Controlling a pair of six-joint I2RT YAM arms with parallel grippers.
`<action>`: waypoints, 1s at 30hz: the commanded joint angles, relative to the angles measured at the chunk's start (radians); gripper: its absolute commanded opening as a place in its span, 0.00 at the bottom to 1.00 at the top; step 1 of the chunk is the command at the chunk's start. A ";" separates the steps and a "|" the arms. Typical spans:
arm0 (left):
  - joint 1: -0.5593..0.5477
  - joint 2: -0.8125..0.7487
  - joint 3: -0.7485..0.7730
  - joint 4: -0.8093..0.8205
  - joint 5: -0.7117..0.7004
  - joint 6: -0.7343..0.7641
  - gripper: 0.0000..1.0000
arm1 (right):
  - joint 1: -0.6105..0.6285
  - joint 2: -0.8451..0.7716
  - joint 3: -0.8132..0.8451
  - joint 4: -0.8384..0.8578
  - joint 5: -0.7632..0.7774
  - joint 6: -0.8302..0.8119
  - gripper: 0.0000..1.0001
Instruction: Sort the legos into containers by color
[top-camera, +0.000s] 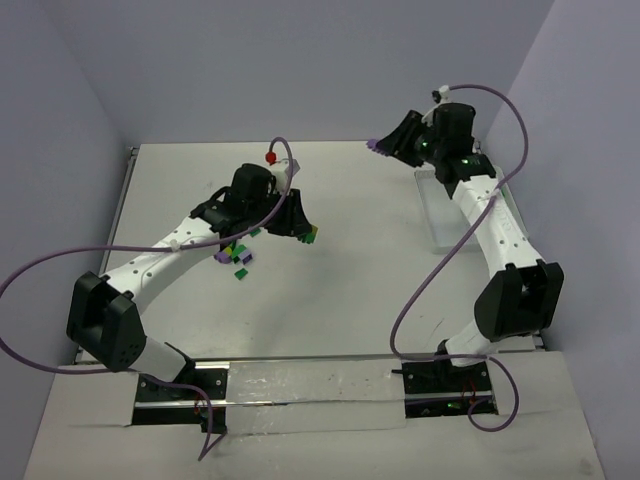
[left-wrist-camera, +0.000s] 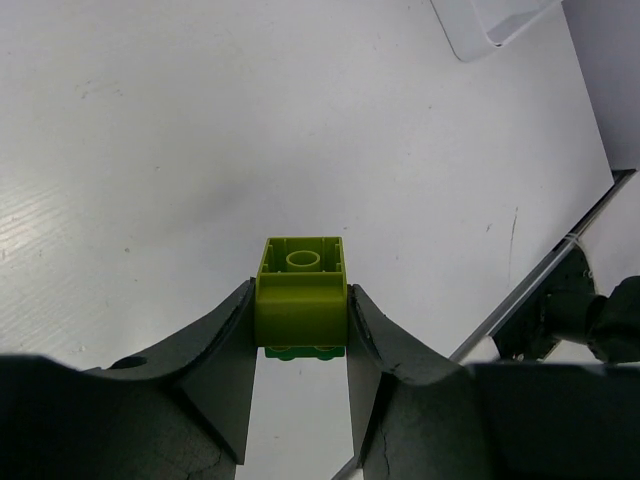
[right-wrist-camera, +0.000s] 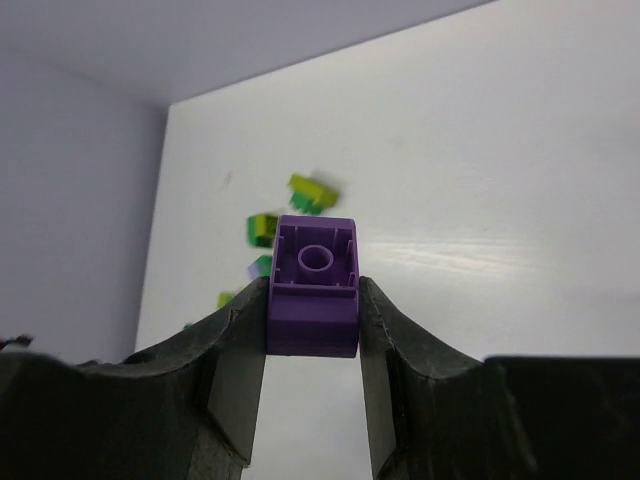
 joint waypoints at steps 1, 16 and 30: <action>-0.007 -0.032 0.069 0.020 -0.036 0.074 0.00 | -0.115 -0.025 0.034 -0.032 0.019 -0.181 0.00; 0.074 0.095 0.272 -0.053 0.033 0.313 0.00 | -0.397 0.214 0.105 -0.301 0.268 -0.764 0.00; 0.165 0.164 0.316 -0.038 0.133 0.271 0.00 | -0.430 0.388 0.094 -0.182 0.401 -0.813 0.00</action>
